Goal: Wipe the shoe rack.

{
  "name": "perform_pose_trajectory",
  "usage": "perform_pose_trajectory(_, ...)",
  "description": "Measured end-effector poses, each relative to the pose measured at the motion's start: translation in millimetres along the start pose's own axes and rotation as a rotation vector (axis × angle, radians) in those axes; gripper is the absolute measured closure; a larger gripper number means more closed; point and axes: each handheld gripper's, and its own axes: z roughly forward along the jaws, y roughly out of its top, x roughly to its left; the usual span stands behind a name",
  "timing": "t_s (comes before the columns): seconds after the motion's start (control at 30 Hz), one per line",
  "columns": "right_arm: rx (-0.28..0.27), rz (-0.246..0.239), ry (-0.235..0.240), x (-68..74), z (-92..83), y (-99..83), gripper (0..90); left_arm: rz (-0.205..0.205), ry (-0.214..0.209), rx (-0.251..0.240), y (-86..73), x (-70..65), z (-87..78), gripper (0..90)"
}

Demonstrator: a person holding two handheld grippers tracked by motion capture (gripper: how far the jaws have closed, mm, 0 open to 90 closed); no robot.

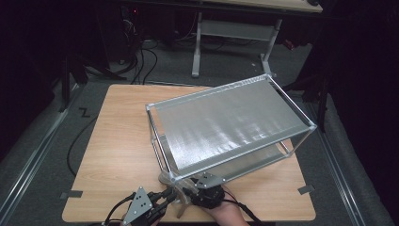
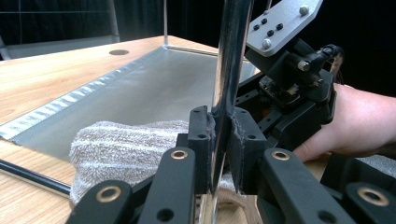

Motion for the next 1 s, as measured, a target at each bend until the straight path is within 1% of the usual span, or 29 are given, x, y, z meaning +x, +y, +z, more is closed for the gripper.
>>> perform_pose_trajectory(0.07, 0.002, 0.005, -0.011, -2.2, 0.6, -0.5, 56.0, 0.002, 0.003, 0.001, 0.2, -0.3, 0.0, 79.9)
perform_pose_trajectory(0.1, 0.001, 0.0, -0.01, -3.9, 0.7, -0.9, 56.2, 0.007, 0.008, 0.001, 0.2, -1.0, -0.1, 80.0)
perform_pose_trajectory(0.2, 0.011, 0.017, -0.05, -8.4, -1.3, -2.2, 57.1, 0.007, 0.009, 0.0, 0.1, -1.1, 0.0, 80.1)
perform_pose_trajectory(0.23, 0.011, 0.017, -0.05, -8.4, -1.3, -2.2, 57.1, 0.006, 0.008, 0.001, 0.2, -1.0, -0.1, 80.1)
perform_pose_trajectory(0.27, 0.007, 0.005, -0.064, -14.1, -3.1, -3.9, 59.4, 0.006, 0.007, 0.0, 0.2, -0.9, 0.0, 80.1)
perform_pose_trajectory(0.3, 0.009, 0.018, -0.086, -17.7, -4.8, -5.6, 60.6, 0.005, 0.006, 0.001, 0.2, -0.8, 0.1, 80.1)
perform_pose_trajectory(0.33, 0.002, 0.016, -0.082, -21.9, -5.6, -7.0, 62.0, 0.005, 0.006, 0.001, 0.2, -0.8, 0.2, 80.1)
perform_pose_trajectory(0.37, 0.004, 0.04, -0.093, -26.7, -7.7, -8.8, 63.3, 0.006, 0.006, 0.001, 0.2, -0.7, 0.2, 80.1)
perform_pose_trajectory(0.43, 0.011, 0.06, -0.134, -39.0, -13.3, -12.7, 64.3, 0.005, 0.005, 0.0, 0.2, -0.6, 0.3, 80.1)
perform_pose_trajectory(0.47, 0.021, 0.086, -0.155, -44.4, -16.6, -14.7, 64.5, 0.005, 0.005, 0.0, 0.2, -0.6, 0.3, 80.1)
perform_pose_trajectory(0.5, 0.015, 0.081, -0.166, -49.7, -18.4, -16.5, 64.8, 0.005, 0.005, 0.0, 0.3, -0.5, 0.4, 80.1)
perform_pose_trajectory(0.53, 0.012, 0.083, -0.179, -58.0, -22.3, -19.3, 65.5, 0.005, 0.005, 0.001, 0.3, -0.6, 0.4, 80.1)
perform_pose_trajectory(0.57, 0.012, 0.083, -0.179, -58.0, -22.3, -19.3, 65.5, 0.005, 0.005, 0.001, 0.3, -0.6, 0.4, 80.1)
perform_pose_trajectory(0.6, 0.028, 0.125, -0.232, -69.2, -30.0, -24.3, 66.6, 0.005, 0.006, 0.001, 0.3, -0.6, 0.4, 80.1)
perform_pose_trajectory(0.67, 0.014, 0.097, -0.263, -81.8, -36.1, -29.6, 66.9, 0.006, 0.005, 0.002, 0.4, -0.6, 0.3, 80.1)
perform_pose_trajectory(0.7, 0.014, 0.097, -0.263, -81.8, -36.1, -29.6, 66.9, 0.006, 0.005, 0.002, 0.4, -0.6, 0.3, 80.1)
perform_pose_trajectory(0.77, 0.017, 0.135, -0.303, -94.9, -44.2, -35.8, 67.1, 0.006, 0.007, 0.001, 0.4, -0.7, 0.3, 80.1)
perform_pose_trajectory(0.8, 0.019, 0.158, -0.339, -105.4, -50.1, -40.9, 66.8, 0.006, 0.007, 0.002, 0.5, -0.8, 0.3, 80.1)
perform_pose_trajectory(0.83, 0.018, 0.182, -0.351, -110.0, -52.6, -43.4, 66.7, 0.006, 0.006, 0.003, 0.6, -0.5, 0.2, 80.1)
perform_pose_trajectory(0.87, 0.02, 0.227, -0.368, -116.0, -57.0, -47.1, 66.4, 0.002, 0.005, 0.003, 0.6, -0.4, 0.2, 80.1)
perform_pose_trajectory(0.9, 0.013, 0.204, -0.383, -123.6, -60.6, -50.2, 66.0, 0.002, 0.004, 0.003, 0.6, -0.4, 0.1, 80.0)
perform_pose_trajectory(0.93, 0.012, 0.229, -0.401, -127.1, -63.8, -52.9, 65.6, 0.002, 0.005, 0.003, 0.6, -0.5, 0.1, 80.0)
perform_pose_trajectory(0.97, 0.012, 0.212, -0.409, -132.5, -66.5, -55.2, 65.4, 0.002, 0.005, 0.004, 0.6, -0.6, 0.1, 80.0)
perform_pose_trajectory(1.0, 0.013, 0.242, -0.429, -135.5, -70.0, -58.1, 65.0, 0.003, 0.006, 0.003, 0.6, -0.7, 0.0, 80.0)
